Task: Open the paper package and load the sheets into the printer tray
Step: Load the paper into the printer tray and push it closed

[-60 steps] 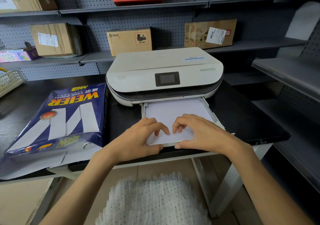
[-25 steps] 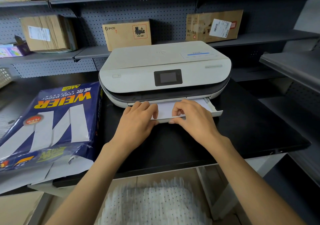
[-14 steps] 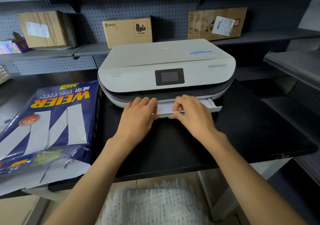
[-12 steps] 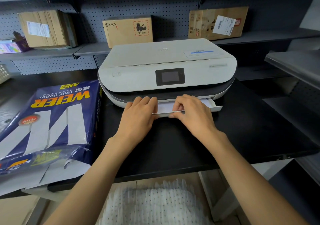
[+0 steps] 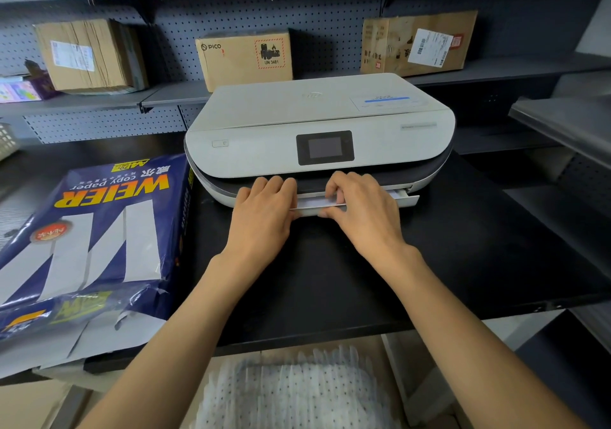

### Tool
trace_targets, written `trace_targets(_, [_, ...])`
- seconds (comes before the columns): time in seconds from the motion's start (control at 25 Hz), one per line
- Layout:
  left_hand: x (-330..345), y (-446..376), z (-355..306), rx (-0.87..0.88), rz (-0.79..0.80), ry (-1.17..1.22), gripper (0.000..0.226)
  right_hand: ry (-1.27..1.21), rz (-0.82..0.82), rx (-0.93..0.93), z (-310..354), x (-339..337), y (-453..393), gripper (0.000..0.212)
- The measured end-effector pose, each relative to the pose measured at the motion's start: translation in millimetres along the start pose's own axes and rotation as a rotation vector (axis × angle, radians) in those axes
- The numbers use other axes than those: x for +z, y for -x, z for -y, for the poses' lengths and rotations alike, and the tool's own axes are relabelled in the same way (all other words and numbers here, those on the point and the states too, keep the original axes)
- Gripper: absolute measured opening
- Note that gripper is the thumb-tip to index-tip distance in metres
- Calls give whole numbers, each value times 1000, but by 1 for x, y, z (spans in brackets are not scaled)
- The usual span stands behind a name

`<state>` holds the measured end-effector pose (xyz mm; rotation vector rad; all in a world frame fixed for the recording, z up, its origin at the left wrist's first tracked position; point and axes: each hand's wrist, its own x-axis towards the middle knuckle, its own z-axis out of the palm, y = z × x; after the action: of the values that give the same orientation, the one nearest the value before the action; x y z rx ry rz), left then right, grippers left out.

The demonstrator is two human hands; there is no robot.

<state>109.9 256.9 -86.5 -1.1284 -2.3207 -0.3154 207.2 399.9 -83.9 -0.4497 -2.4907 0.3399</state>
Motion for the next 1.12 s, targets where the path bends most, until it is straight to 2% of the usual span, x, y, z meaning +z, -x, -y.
trace_targets(0.2, [6, -2, 1, -18, -71, -12, 24, 80, -85, -47, -1, 6, -7, 42])
trace_targets(1.12, [15, -16, -3, 2, -103, -42, 54, 167, -151, -38, -4, 15, -18, 32])
